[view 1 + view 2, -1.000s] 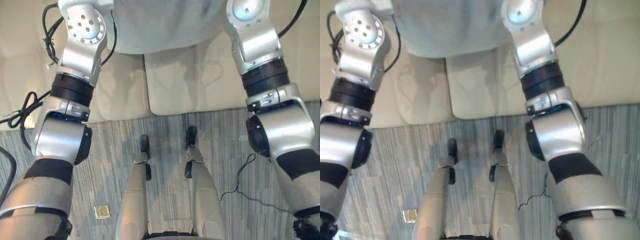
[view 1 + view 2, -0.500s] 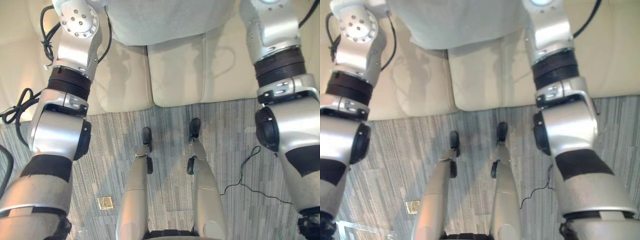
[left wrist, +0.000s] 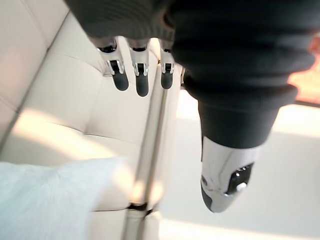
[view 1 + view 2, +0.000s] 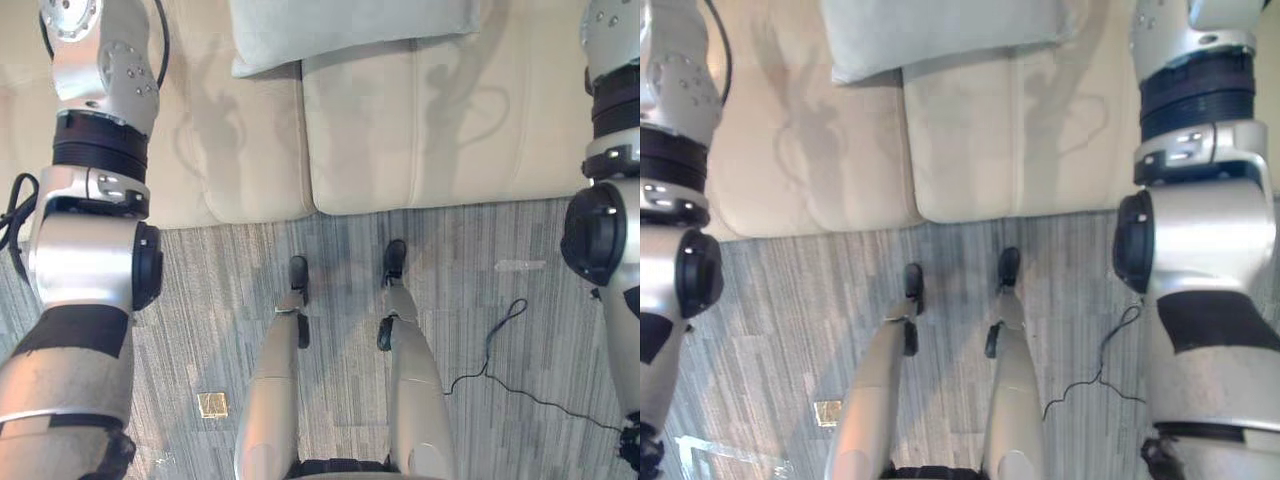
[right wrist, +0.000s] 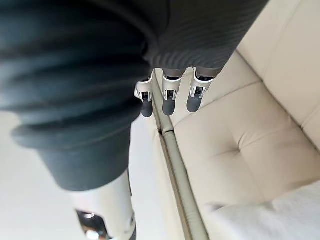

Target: Pick up cushions and gather them together orderly.

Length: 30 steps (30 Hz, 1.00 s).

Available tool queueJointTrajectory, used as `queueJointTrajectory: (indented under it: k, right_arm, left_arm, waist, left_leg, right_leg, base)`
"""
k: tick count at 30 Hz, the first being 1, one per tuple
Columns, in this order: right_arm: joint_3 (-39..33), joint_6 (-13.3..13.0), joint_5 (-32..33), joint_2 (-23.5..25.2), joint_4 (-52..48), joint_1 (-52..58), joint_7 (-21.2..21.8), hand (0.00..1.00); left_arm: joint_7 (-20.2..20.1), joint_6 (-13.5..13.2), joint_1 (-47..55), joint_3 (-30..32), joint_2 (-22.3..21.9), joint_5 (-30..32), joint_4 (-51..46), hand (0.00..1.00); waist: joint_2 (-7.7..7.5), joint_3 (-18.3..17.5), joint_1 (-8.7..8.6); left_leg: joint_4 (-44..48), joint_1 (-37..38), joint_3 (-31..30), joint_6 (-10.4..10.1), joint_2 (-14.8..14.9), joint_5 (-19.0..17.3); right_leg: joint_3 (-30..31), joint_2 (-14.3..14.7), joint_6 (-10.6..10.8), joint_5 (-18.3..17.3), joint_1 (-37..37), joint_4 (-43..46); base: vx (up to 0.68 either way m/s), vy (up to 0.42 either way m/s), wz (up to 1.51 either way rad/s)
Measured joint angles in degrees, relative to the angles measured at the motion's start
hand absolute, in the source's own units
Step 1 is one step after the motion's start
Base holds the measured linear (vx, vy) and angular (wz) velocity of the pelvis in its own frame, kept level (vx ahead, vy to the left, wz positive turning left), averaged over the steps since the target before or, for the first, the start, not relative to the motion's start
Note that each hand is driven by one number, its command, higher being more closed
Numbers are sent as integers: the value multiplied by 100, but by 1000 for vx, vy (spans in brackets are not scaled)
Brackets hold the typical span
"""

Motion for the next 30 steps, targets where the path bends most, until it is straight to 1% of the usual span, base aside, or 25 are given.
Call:
queueJointTrajectory:
  k: [2, 3, 5, 6, 8, 10, 11, 12, 13, 15, 16, 17, 18, 19, 21, 24, 26, 28, 30]
  right_arm:
    - [-5, -6, -5, 21, -262, 280, 6, 0]
    - [-72, -23, -33, 59, -638, 653, 22, 0]
    - [-283, -66, -125, 147, -1423, 1544, 49, 0]
    - [-413, -104, -277, 197, -1812, 2122, 100, 0]
    - [-835, -171, -514, 465, -2480, 3258, 181, 0]
    - [-1354, -232, -584, 992, -3198, 4563, 291, 0]
    - [-1465, -250, -585, 1211, -3427, 5083, 331, 0]
    - [-1546, -259, -605, 1399, -3594, 5517, 432, 0]
    - [-1576, -268, -819, 1703, -3841, 6185, 603, 0]
    - [-1554, -281, -939, 2117, -4187, 7050, 916, 0]
    - [-1535, -314, -1032, 2272, -4226, 7338, 1012, 0]
    - [-1492, -334, -1038, 2516, -4205, 7961, 1187, 0]
    - [-1465, -336, -1040, 2670, -4179, 8373, 1289, 0]
    - [-1428, -336, -1047, 2782, -4138, 8723, 1367, 0]
    - [-1261, -326, -1222, 2917, -3778, 9481, 1564, 0]
    - [-1206, -286, -1304, 3052, -3171, 10144, 1795, 0]
    - [-1161, -198, -1425, 3058, -2649, 10377, 1902, 0]
    - [-1116, -122, -1453, 3066, -2069, 10508, 2047, 0]
    - [-1111, -47, -1466, 3075, -1605, 10552, 2152, 0]
  left_arm:
    - [-16, -36, 382, 87, -7, -21, -520, 0]
    - [-25, -122, 789, 165, -18, -7, -914, 0]
    - [-23, -181, 1559, 370, -129, 65, -1468, 0]
    - [-26, -194, 2019, 531, -230, 266, -1726, 0]
    - [-51, -203, 2887, 759, -500, 624, -2196, 0]
    - [-152, -174, 3950, 950, -1110, 1075, -2755, 0]
    - [-208, -152, 4395, 963, -1443, 1231, -2954, 0]
    - [-320, -94, 4784, 956, -1738, 1306, -3104, 0]
    - [-529, -8, 5404, 896, -2186, 1482, -3265, 0]
    - [-799, 102, 6198, 672, -2698, 1745, -3393, 0]
    - [-896, 162, 6468, 571, -2845, 1826, -3412, 0]
    - [-1047, 271, 7009, 363, -3063, 2109, -3405, 0]
    - [-1153, 304, 7343, 243, -3146, 2293, -3388, 0]
    - [-1238, 325, 7591, 162, -3196, 2421, -3353, 0]
    - [-1393, 429, 8083, 135, -3297, 2697, -3116, 0]
    - [-1514, 507, 8483, 169, -3340, 2941, -2546, 0]
    - [-1609, 598, 8647, 241, -3354, 3064, -2013, 0]
    - [-1640, 696, 8785, 403, -3373, 3227, -1364, 0]
    - [-1723, 760, 8885, 609, -3374, 3360, -901, 0]
  waist:
    - [2, 1, 0]
    - [2, 1, 0]
    - [3, 2, -12]
    - [3, 2, -11]
    - [3, 1, -16]
    - [3, 0, 10]
    - [3, 0, 18]
    - [0, -1, 21]
    - [-3, -14, 25]
    - [-4, -24, 35]
    - [-10, -42, 42]
    - [-10, -309, 55]
    - [-24, -543, 77]
    - [-35, -698, 111]
    - [-28, -971, 134]
    - [-40, -1405, 128]
    - [-51, -1653, 103]
    - [-58, -1853, 61]
    - [-100, -1976, 49]
  left_leg:
    - [-20, 45, -47, -7, 14, 19]
    - [-22, 104, -65, -20, 18, 29]
    - [-178, 339, -24, -20, 10, 29]
    - [-231, 477, -21, -19, 6, 30]
    - [-331, 742, -16, -23, 14, 20]
    - [-471, 1087, -5, -39, 37, 8]
    - [-562, 1263, -1, -42, 47, 6]
    - [-621, 1426, 1, -56, 55, -7]
    - [-669, 1668, 3, -65, 74, -52]
    - [-734, 2038, 5, -85, 100, -123]
    - [-733, 2163, 4, -87, 115, -171]
    - [-724, 2250, 2, -98, 163, -275]
    - [-717, 2274, 12, -76, 192, -345]
    - [-736, 2355, 23, -86, 220, -381]
    - [-858, 2730, 43, -109, 277, -429]
    - [-1100, 3084, 50, -155, 314, -454]
    - [-1257, 3320, 53, -159, 335, -448]
    - [-1435, 3620, 73, -187, 349, -432]
    - [-1538, 3866, 119, -204, 352, -431]
  right_leg:
    - [-71, 13, -9, -6, 80, -40]
    - [-89, 20, -9, -5, 157, -56]
    - [-71, 8, 14, -34, 340, -114]
    - [-71, 4, 28, -74, 457, -123]
    - [-87, 4, 38, -165, 681, -111]
    - [-107, 2, 51, -285, 940, -67]
    - [-117, -2, 56, -345, 1069, -36]
    - [-120, -3, 68, -411, 1182, 10]
    - [-131, -1, 61, -542, 1360, 122]
    - [-150, 3, 59, -735, 1630, 278]
    - [-167, 10, 54, -802, 1744, 324]
    - [-181, 55, 52, -912, 1841, 348]
    - [-188, 81, 43, -955, 1862, 346]
    - [-190, 103, 74, -1023, 1931, 339]
    - [-220, 147, 54, -1136, 2272, 317]
    - [-249, 206, 73, -1218, 2576, 204]
    - [-269, 223, 78, -1275, 2752, 156]
    - [-289, 245, 97, -1294, 3018, 20]
    - [-278, 263, 101, -1296, 3231, -81]
  base:
    - [-25, -41, 12]
    - [-9, -45, 3]
    - [15, -48, 1]
    - [43, -52, 1]
    - [56, -48, 2]
    - [90, -63, 2]
    - [96, -55, 1]
    - [96, -46, 1]
    - [89, -38, 1]
    - [69, -33, 2]
    - [41, -34, 2]
    - [39, -32, -2]
    - [79, -35, -5]
    - [104, -28, -9]
    - [107, -25, -6]
    - [97, -10, -3]
    - [139, 5, -2]
    - [149, 13, -2]
    - [143, 35, -6]
